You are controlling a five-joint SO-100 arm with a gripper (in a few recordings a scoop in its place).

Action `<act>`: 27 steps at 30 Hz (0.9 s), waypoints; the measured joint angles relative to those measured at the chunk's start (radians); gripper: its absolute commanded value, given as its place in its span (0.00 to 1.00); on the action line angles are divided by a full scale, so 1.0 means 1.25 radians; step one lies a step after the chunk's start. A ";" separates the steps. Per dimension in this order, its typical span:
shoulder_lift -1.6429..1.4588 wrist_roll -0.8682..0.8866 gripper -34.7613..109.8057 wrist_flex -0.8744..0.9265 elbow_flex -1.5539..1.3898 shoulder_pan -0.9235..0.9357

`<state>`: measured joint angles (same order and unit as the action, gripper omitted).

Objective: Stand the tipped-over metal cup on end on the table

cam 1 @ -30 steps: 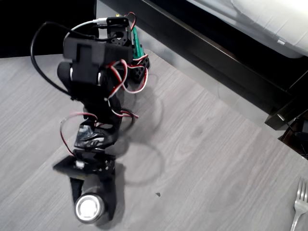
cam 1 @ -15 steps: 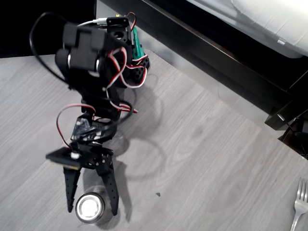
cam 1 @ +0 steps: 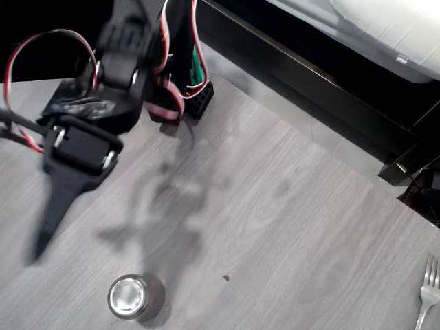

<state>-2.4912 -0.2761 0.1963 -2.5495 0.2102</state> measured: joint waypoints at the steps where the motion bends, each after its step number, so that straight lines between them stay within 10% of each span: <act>1: -0.009 0.039 0.24 0.135 -0.011 -0.013; 5: -0.055 0.133 0.24 0.439 -0.071 -0.040; 27: -0.631 0.258 0.24 0.704 -0.391 -0.167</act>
<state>-3.2797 0.0460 1.0769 -3.0388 0.0015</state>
